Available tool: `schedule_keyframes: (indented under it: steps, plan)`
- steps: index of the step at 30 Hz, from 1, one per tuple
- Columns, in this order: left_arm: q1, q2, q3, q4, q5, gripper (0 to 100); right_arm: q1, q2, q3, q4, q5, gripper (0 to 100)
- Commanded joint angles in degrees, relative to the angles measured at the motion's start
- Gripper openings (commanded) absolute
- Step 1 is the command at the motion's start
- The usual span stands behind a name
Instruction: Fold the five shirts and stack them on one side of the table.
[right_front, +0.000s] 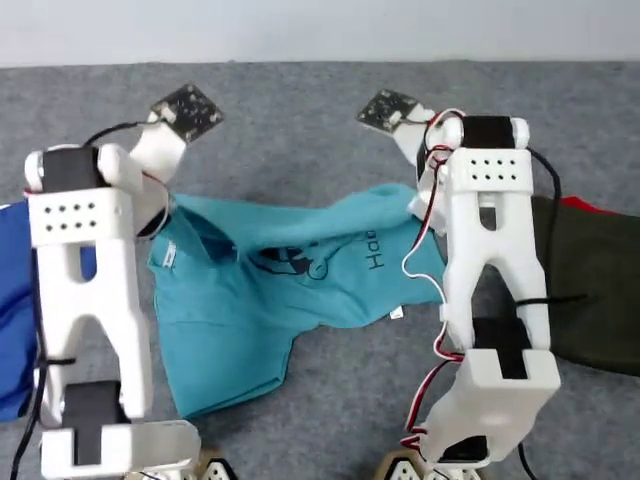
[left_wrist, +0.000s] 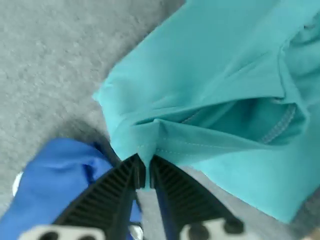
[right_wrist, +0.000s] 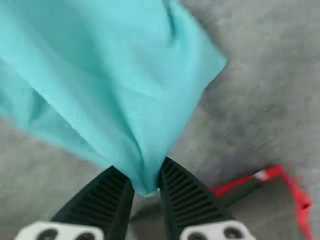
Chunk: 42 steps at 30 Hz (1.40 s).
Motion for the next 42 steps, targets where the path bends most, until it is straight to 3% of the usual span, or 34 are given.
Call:
schedule_keyframes:
  steps: [1, 6, 10, 18, 23, 27, 30, 38, 42]
  plan:
    - [0.8, -8.3, 9.3, 2.0, -1.8, 1, 2.7, -3.8, -0.6, 4.4, -0.5, 1.2]
    - [3.5, -19.4, 28.4, 1.6, -4.5, 1, 5.3, -3.9, 0.7, 7.5, -0.4, 1.3]
    - [4.0, -27.0, 40.7, -4.0, -4.4, 1, 5.2, -4.1, 4.2, 7.5, -0.4, 1.3]
    - [3.9, -34.4, 54.6, -11.2, -4.4, 1, 5.5, -4.2, 9.4, 7.6, 1.9, 1.3]
    - [3.8, -36.6, 55.7, -12.0, -4.1, 5, 5.2, -4.2, 9.4, 7.4, 2.1, 3.1]
    - [4.0, -41.1, 54.6, -9.9, 1.3, 17, 6.5, -4.2, 9.3, 7.5, 2.1, 18.0]
    - [4.2, -45.4, 52.9, -7.6, 2.4, 20, 7.3, -4.3, 9.2, 7.6, 2.1, 27.7]
    - [3.8, -49.8, 48.3, -5.5, 2.6, 20, 7.0, -4.0, 2.6, 7.3, 1.8, 28.8]
    - [2.7, -49.3, 47.1, -14.6, 9.4, 16, 6.1, -2.7, -1.6, 3.8, 1.1, 27.7]
